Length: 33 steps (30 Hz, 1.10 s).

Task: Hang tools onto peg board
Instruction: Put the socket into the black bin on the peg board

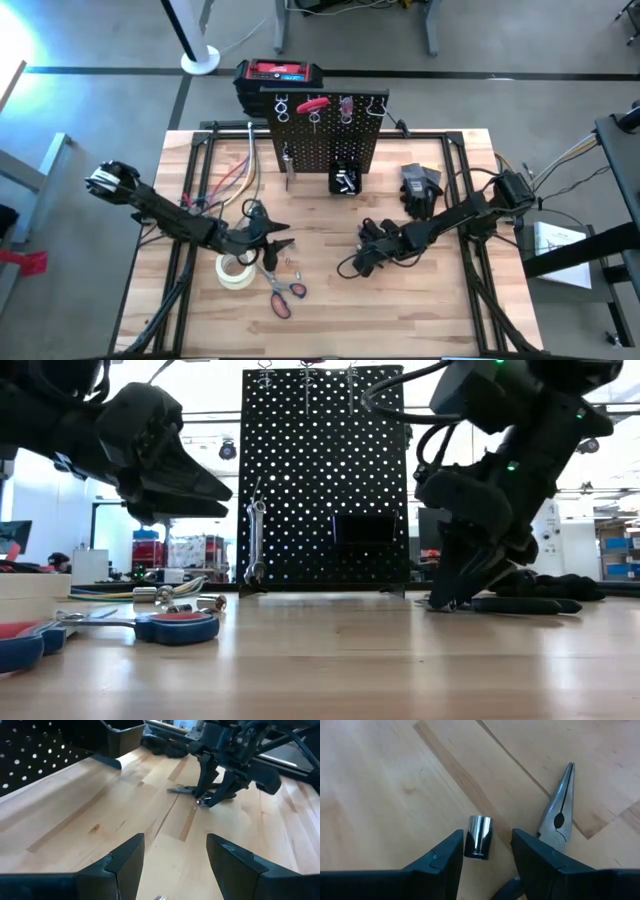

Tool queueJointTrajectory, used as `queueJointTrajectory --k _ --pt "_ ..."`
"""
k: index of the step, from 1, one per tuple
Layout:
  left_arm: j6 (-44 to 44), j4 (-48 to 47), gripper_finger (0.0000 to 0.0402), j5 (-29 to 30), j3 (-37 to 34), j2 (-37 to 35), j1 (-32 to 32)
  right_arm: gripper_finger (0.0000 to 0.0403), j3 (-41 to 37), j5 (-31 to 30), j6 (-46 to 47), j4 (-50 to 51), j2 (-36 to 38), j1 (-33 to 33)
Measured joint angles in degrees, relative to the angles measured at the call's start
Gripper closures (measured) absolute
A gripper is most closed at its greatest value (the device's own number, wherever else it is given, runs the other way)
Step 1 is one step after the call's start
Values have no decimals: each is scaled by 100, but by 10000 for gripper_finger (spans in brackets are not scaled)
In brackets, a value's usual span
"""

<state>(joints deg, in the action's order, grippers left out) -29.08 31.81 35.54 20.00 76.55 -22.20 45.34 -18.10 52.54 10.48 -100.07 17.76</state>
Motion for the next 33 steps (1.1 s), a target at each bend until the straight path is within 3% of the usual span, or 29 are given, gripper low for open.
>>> queueJointTrajectory --k 7,15,18,24,33 --pt "2 -7 196 -7 73 44 -66 273 267 3 -269 36 -333 -103" --pt "-17 5 196 -12 -13 0 -339 363 484 102 -348 655 -217 -115" --pt "-45 -18 196 -12 -27 0 -389 365 512 150 -356 818 -165 -109" --pt "-50 -2 196 -10 -27 0 -402 315 505 133 -452 860 -122 -107" --pt "-57 70 196 -12 -27 0 -404 370 502 90 -854 957 91 -115"
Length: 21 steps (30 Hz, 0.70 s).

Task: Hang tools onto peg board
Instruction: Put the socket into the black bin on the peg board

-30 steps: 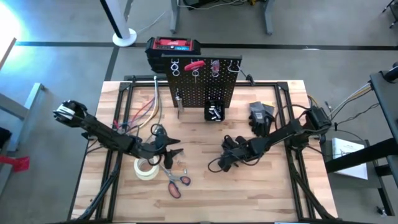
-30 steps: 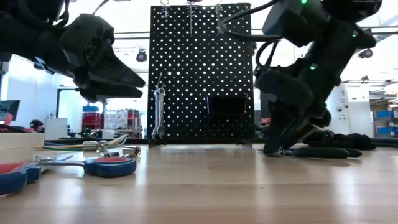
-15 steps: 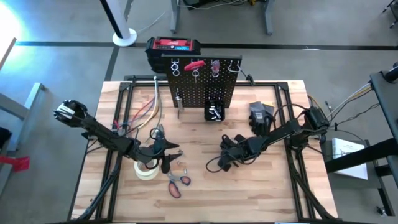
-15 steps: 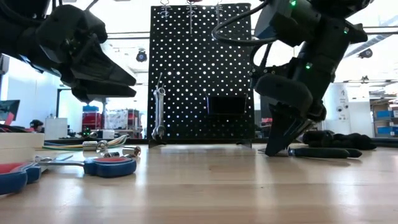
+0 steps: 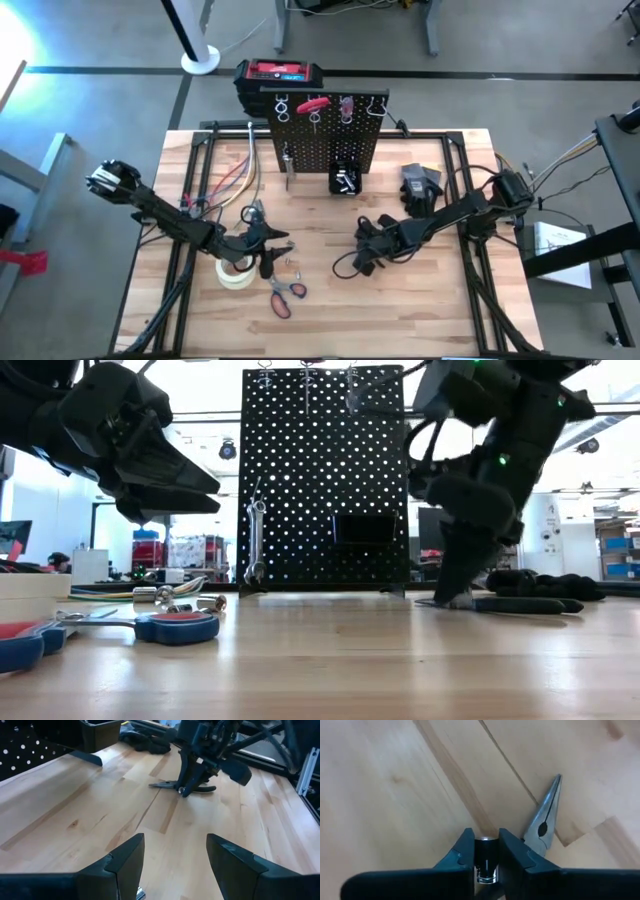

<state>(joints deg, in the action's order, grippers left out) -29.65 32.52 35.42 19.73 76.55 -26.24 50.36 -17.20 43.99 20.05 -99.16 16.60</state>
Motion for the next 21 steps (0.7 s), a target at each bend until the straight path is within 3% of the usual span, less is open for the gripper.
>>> queueJointTrajectory --k 12,21 --pt "16 77 196 -2 0 -3 2 364 370 -662 -974 -69 789 -145" --pt "0 193 196 48 0 -9 2 363 668 -949 -2330 -275 1454 -1084"
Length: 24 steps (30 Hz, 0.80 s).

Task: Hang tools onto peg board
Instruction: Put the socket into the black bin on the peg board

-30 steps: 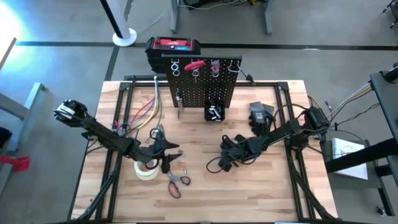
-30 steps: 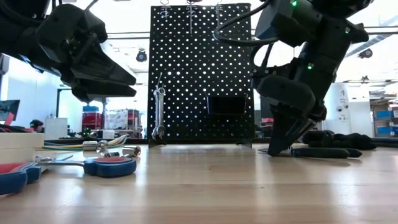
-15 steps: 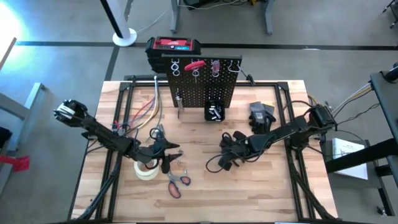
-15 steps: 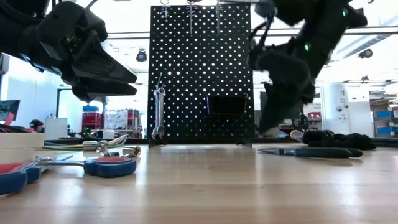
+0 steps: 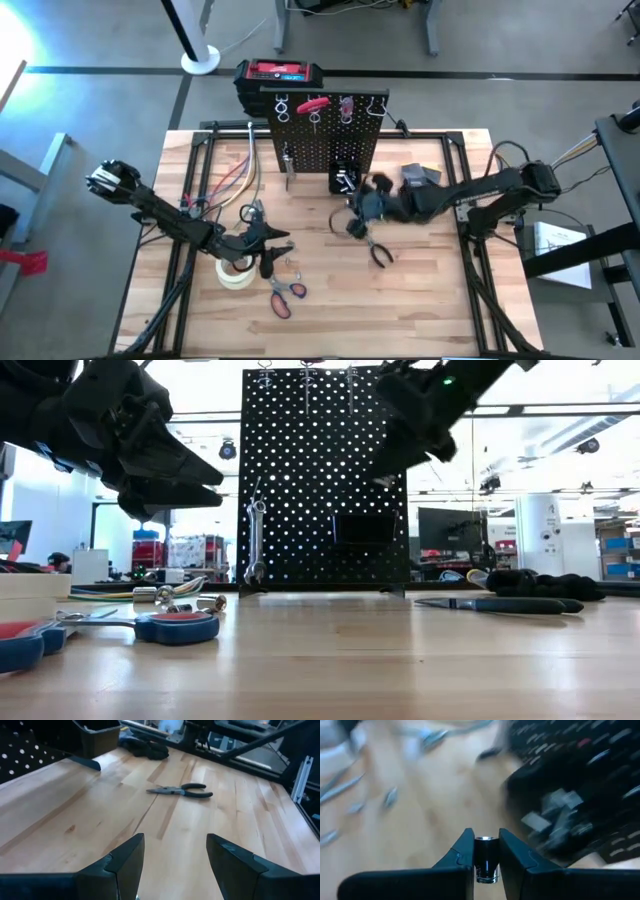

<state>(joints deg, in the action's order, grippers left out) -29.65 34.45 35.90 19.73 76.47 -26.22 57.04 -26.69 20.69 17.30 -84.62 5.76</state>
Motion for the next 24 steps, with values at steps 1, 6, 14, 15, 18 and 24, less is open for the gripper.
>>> queueJointTrajectory --k 1,6,14,15,18,24 --pt "0 8 196 31 0 0 0 363 13 1 -115 -124 56 -161" --pt "4 47 196 92 -2 0 0 363 15 558 -502 -783 154 -874" --pt "2 32 196 102 -2 0 0 340 -11 564 -772 -1179 49 -1254" --pt "6 32 196 103 -2 0 0 331 -11 562 -772 -1225 18 -1263" --pt "9 29 196 116 -2 0 0 295 -7 518 -886 -1252 -58 -1291" --pt "-208 -39 196 105 -2 0 0 220 -9 416 -1039 -1308 -249 -1294"
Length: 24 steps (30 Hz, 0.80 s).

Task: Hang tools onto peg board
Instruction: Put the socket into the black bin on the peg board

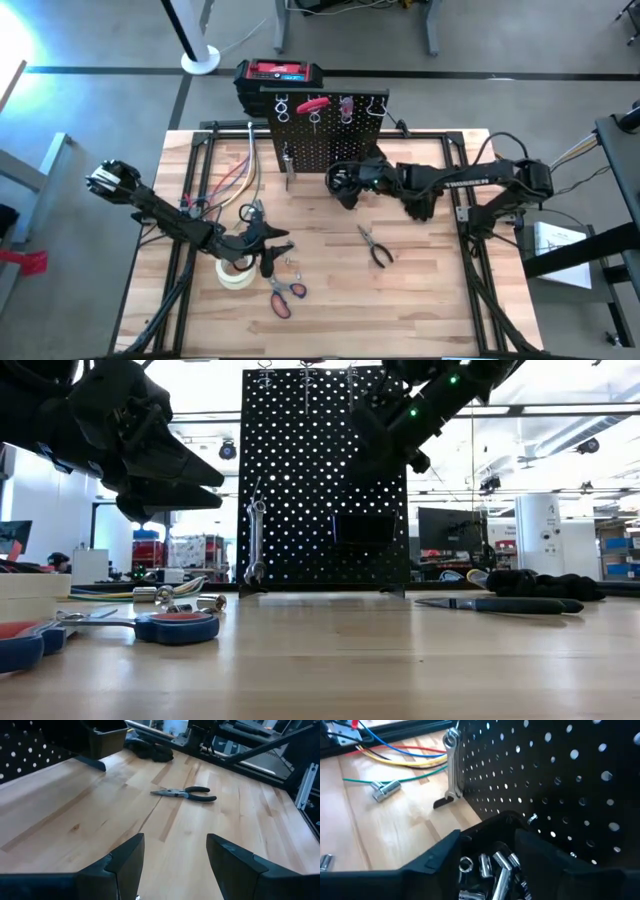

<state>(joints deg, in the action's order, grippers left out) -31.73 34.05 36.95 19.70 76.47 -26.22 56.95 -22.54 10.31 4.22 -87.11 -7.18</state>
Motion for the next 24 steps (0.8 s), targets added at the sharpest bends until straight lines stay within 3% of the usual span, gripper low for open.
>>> queueJointTrajectory --k 8,13,24 --pt "-897 -863 207 -392 -2 0 -26 167 -4 -8 144 34 2 307" --pt "-1693 -1351 215 -220 -2 64 -22 169 -4 -8 146 34 7 627" --pt "-1866 -1921 216 -140 594 992 51 161 -7 -8 162 257 9 1083"
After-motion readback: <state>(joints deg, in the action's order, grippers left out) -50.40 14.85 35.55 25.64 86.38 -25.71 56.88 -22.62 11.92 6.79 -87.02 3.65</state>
